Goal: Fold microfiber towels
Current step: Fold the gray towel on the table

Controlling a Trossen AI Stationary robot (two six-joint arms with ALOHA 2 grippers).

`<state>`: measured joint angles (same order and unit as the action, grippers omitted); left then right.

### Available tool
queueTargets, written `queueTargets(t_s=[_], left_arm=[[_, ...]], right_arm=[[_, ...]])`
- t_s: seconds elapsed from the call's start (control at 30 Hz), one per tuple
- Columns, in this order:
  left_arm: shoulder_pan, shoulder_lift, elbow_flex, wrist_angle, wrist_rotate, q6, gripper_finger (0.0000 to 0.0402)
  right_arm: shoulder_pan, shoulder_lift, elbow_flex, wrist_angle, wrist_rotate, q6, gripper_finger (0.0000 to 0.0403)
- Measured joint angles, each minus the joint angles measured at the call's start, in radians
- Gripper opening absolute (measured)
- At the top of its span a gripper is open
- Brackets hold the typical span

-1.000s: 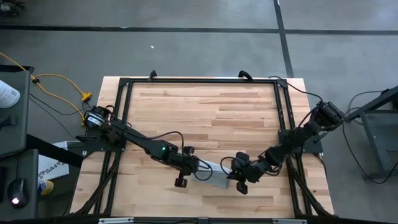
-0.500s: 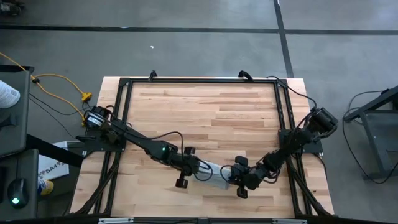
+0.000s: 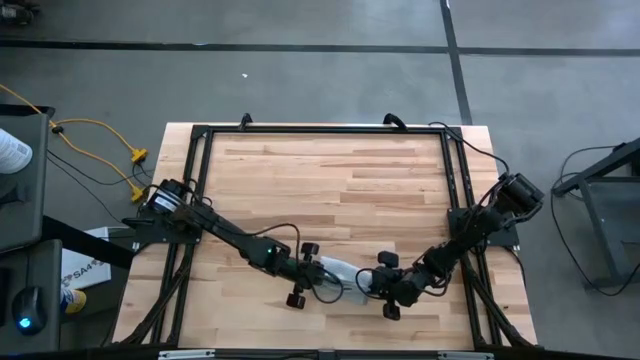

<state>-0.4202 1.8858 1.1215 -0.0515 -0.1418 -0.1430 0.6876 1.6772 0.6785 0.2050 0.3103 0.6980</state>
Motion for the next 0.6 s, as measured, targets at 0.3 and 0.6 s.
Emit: queueTargets(t_s=[0.3,0.6], left_arm=[[-0.002,0.0,0.0,-0.001,0.048,0.0,0.0002],[-0.002,0.0,0.0,0.004,0.088,-0.023,0.0019]], right_arm=[[0.0,0.0,0.0,0.016,-0.051,0.021,0.0023],[0.0,0.06,0.0,0.088,-0.075,0.04,0.0059]])
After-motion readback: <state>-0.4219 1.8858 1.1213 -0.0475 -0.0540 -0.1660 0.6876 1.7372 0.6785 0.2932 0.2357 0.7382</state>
